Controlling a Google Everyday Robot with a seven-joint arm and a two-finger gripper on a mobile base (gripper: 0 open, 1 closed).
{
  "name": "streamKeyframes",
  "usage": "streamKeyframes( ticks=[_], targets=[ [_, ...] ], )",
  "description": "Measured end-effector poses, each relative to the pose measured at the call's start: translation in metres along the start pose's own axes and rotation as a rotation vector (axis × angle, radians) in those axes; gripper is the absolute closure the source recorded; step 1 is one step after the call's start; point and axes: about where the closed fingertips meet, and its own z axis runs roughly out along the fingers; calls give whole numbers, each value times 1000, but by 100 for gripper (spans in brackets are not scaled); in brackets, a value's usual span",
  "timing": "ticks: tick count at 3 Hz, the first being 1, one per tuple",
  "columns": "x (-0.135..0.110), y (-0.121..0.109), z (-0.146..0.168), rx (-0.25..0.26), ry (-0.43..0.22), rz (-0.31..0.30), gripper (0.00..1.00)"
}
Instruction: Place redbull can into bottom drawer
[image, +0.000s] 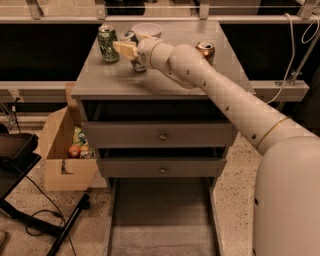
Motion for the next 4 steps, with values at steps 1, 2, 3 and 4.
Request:
streamKeyframes(
  ticks=[1, 2, 3, 4],
  targets=[
    [11, 10, 20, -18, 2, 11, 63],
    [13, 12, 22, -17, 17, 11, 86],
    [3, -3, 5, 0, 54, -31, 100],
    [-54, -36, -68, 49, 77, -145, 100]
  ],
)
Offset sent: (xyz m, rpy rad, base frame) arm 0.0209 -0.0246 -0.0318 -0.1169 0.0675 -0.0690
